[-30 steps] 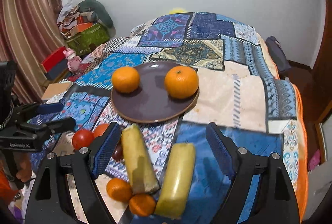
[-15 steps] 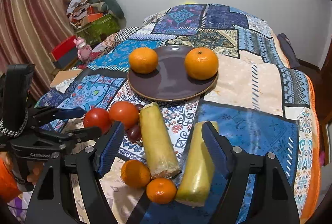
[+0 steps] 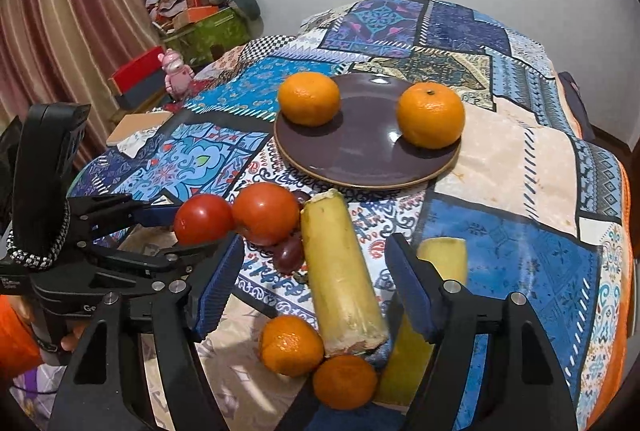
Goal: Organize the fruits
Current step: 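Grasp a red tomato with the left tool while the right tool grasps another tomato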
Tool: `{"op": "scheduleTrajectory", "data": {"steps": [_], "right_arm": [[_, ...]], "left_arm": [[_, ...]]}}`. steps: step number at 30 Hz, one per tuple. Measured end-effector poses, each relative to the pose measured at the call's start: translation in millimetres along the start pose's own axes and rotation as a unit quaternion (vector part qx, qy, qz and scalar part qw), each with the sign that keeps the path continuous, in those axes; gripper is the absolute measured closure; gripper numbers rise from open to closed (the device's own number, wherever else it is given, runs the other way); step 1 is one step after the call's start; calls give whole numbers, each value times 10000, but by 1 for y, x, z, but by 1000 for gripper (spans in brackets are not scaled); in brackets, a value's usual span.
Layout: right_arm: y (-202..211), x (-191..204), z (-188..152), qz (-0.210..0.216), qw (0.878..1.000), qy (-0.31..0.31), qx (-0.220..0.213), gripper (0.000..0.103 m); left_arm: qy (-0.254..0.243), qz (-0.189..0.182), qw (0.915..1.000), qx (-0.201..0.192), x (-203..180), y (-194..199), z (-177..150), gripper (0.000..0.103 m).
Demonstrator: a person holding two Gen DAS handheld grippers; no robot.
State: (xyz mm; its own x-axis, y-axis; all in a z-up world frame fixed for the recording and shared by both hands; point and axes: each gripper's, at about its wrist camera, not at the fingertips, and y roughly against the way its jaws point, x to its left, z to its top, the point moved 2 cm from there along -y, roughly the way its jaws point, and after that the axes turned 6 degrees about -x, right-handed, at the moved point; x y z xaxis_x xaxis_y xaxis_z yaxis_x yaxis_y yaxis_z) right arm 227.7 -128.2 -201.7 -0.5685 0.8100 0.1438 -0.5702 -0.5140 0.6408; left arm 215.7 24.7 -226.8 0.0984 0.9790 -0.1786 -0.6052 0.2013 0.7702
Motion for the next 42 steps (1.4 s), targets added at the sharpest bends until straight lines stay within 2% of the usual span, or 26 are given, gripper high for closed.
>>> {"op": "scheduleTrajectory", "data": {"steps": [10,14,17,25,28,30,32,42], "right_arm": [[-6,7,-1,52,9999,41,115,33],[-5,8,0,41,9999,70,95,33],[-3,8,1,50,9999,85,71,33],[-6,5,0,68,9999,30,91,33],[-7,4,0,66,9999,24,103,33],[-7,4,0,65,9999,24,110,33],[-8,3,-1,73,9999,19,120,33],[-18,10,0,162,9996,79,211,33]], "left_arm": [[123,-69,9999,82,5,-2,3,40],[167,-20,9998,99,5,-1,5,26],[190,25,9998,53,7,2,4,20],[154,133,9998,22,6,-3,4,20],[-28,249,9997,-17,0,-5,3,23],[-169,293,9994,-38,-4,-6,1,32],[-316,309,9990,-31,-8,-5,0,53],[-126,123,9998,-67,6,10,-2,53]]}}
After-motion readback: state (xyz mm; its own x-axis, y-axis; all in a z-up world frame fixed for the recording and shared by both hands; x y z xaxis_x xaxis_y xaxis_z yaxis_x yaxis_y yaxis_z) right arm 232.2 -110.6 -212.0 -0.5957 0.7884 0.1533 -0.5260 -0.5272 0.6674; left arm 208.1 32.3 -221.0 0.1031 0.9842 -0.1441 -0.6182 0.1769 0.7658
